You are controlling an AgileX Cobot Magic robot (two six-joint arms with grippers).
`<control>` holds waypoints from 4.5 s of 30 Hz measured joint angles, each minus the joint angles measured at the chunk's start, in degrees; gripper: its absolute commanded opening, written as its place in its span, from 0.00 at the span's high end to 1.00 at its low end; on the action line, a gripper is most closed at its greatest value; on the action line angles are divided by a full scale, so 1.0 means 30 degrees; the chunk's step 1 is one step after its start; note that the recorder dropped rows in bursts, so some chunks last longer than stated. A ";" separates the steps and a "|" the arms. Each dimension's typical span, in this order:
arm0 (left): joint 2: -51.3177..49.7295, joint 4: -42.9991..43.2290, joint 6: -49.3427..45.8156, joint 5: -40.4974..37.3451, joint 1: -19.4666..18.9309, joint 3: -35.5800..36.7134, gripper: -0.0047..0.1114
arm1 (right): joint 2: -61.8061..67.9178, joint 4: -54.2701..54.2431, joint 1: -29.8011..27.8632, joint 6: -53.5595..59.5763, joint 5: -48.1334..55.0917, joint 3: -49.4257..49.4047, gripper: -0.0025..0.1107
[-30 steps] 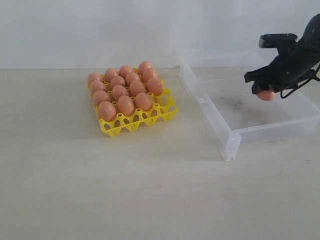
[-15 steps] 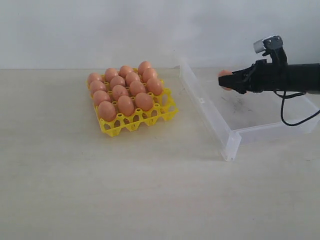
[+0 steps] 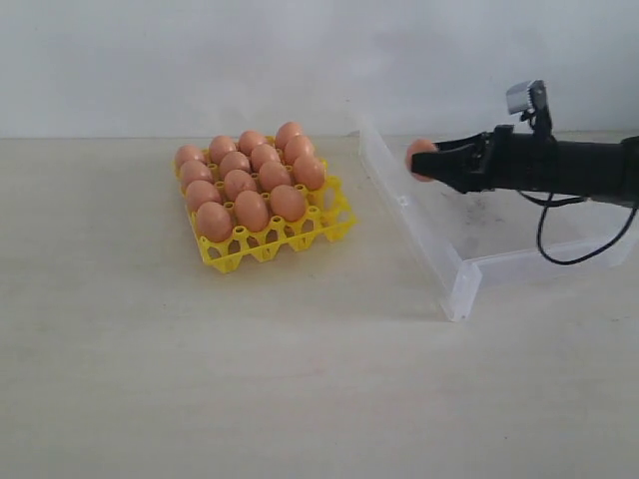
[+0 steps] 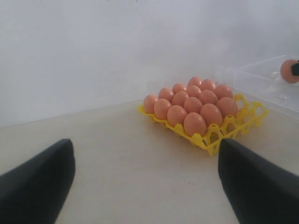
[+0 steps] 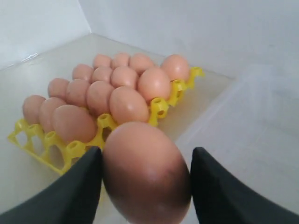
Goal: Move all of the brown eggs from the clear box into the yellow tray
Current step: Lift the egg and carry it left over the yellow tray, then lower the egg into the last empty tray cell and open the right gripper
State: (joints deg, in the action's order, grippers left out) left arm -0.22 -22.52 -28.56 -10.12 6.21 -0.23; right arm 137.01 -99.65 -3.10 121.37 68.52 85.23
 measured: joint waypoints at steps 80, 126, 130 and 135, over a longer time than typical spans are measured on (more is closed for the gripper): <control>0.0000 0.0000 0.0000 0.0000 0.0000 0.0000 0.29 | 0.1798 0.0142 0.5032 -0.1640 -0.2378 0.3629 0.98; 0.0000 0.0000 0.0000 0.0000 0.0000 0.0000 0.29 | 0.1367 0.3700 0.6002 -0.4632 -0.5833 0.4085 0.32; 0.0000 0.0000 0.0000 0.0000 0.0000 0.0000 0.29 | 0.1367 0.3700 0.6002 -0.4632 -0.5833 0.4085 0.32; 0.0000 0.0000 0.0000 0.0000 0.0000 0.0000 0.29 | 0.1114 0.3882 0.6002 -0.4710 -0.5906 0.4085 0.35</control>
State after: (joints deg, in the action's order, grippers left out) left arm -0.22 -22.52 -28.56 -10.12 6.21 -0.23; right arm 140.35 -88.00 14.91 107.24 50.80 97.48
